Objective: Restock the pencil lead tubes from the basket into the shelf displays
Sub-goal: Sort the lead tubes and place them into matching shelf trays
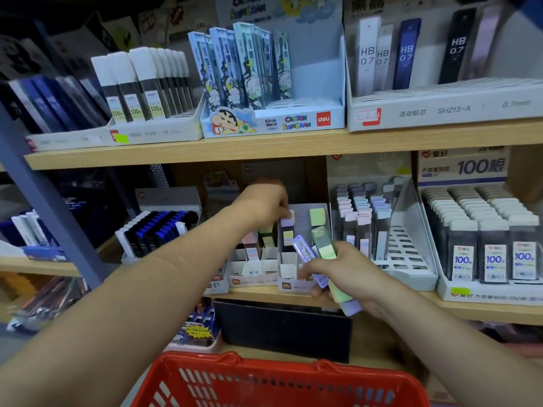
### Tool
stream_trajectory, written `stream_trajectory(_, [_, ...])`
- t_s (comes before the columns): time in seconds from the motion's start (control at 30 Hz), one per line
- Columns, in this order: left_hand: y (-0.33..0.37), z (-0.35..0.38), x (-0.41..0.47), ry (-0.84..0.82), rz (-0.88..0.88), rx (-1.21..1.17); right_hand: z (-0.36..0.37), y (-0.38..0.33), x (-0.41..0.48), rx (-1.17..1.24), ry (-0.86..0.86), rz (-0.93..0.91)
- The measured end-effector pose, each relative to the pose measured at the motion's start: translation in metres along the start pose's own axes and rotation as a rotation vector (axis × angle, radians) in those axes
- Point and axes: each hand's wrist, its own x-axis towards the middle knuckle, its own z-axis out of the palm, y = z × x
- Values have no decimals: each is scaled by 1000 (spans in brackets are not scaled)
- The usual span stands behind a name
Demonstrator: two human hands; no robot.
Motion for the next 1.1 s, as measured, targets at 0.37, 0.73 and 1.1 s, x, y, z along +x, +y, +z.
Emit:
stream_trajectory(0.37, [-11, -15, -45, 374, -51, -438, 2, -2, -3, 304, -49, -22])
stream_trajectory(0.73, [-8, 16, -138, 74, -197, -1274, 20, -7, -16, 349, -311, 51])
stream_trajectory(1.1, [-17, 10, -152, -31, -141, -1334, 45, -11, -23, 283, -426, 70])
